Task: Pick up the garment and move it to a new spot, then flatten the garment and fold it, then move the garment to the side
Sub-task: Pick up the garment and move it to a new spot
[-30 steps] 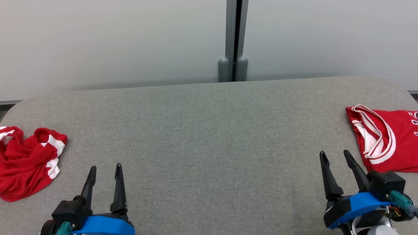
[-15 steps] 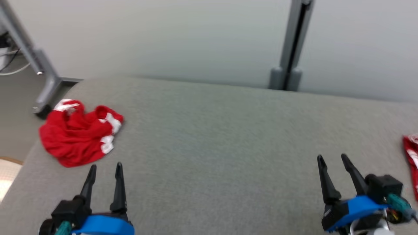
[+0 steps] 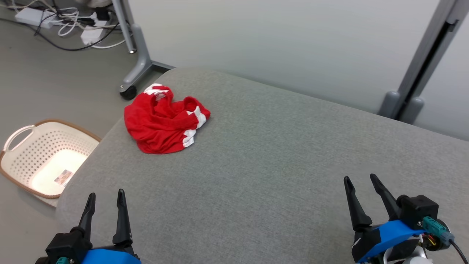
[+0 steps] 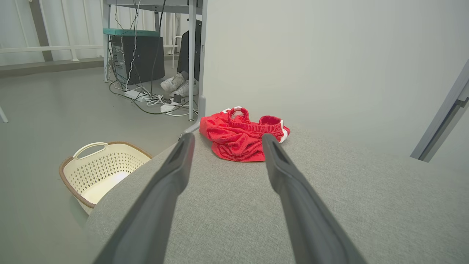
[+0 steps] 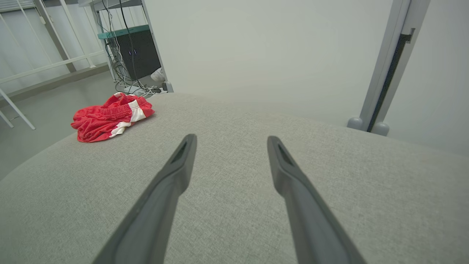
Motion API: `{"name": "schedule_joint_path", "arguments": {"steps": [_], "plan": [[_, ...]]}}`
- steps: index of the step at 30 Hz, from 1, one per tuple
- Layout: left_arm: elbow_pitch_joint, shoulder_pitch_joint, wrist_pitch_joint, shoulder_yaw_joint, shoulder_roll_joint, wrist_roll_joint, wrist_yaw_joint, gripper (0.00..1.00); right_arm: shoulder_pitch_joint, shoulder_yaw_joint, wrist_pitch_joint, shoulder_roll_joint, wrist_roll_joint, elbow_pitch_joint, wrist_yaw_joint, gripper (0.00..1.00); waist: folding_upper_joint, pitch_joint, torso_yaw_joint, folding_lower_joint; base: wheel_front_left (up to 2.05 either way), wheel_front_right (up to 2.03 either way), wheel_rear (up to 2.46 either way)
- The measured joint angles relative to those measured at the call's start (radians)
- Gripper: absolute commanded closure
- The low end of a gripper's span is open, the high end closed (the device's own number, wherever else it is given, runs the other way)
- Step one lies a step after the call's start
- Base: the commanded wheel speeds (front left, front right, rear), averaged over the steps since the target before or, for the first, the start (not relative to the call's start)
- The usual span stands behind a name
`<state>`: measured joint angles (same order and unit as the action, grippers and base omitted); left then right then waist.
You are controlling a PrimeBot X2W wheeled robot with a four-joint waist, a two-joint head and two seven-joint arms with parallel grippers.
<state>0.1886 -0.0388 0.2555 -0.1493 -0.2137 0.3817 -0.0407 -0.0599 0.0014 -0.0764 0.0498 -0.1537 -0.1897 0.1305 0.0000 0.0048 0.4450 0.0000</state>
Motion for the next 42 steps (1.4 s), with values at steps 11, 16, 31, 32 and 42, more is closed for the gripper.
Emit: {"name": "schedule_joint_path", "arguments": {"steps": [11, 16, 31, 32, 42], "plan": [[-0.021, -0.005, -0.007, 0.000, -0.001, 0.006, -0.016, 0.00, -0.003, 0.010, -0.004, 0.000, -0.005, -0.018, 0.000, 0.00, 0.0000, 0.016, 0.032, 0.0000, 0.00, 0.00, 0.00], [-0.040, 0.021, -0.017, 0.018, -0.009, 0.030, -0.020, 0.00, -0.003, 0.008, -0.004, 0.000, -0.004, -0.014, 0.000, 0.00, 0.0000, 0.028, 0.015, 0.0000, 0.00, 0.00, 0.00], [0.249, 0.576, -0.361, 0.191, -0.186, 0.227, -0.013, 0.00, -0.104, 0.054, 0.066, 0.027, 0.066, 0.114, 0.000, 0.00, 0.0000, 0.226, -0.139, 0.0003, 0.00, 0.00, 0.00], [0.269, 0.593, -0.375, 0.197, -0.205, 0.227, -0.013, 0.00, -0.116, 0.059, 0.071, 0.032, 0.067, 0.122, 0.000, 0.00, 0.0000, 0.247, -0.160, 0.0002, 0.00, 0.00, 0.00], [0.404, 0.699, -0.547, 0.231, -0.329, 0.279, 0.002, 0.00, -0.184, 0.079, 0.106, 0.085, 0.071, 0.226, 0.000, 0.00, 0.0000, 0.469, -0.324, 0.0004, 0.00, 0.00, 0.00]]}}
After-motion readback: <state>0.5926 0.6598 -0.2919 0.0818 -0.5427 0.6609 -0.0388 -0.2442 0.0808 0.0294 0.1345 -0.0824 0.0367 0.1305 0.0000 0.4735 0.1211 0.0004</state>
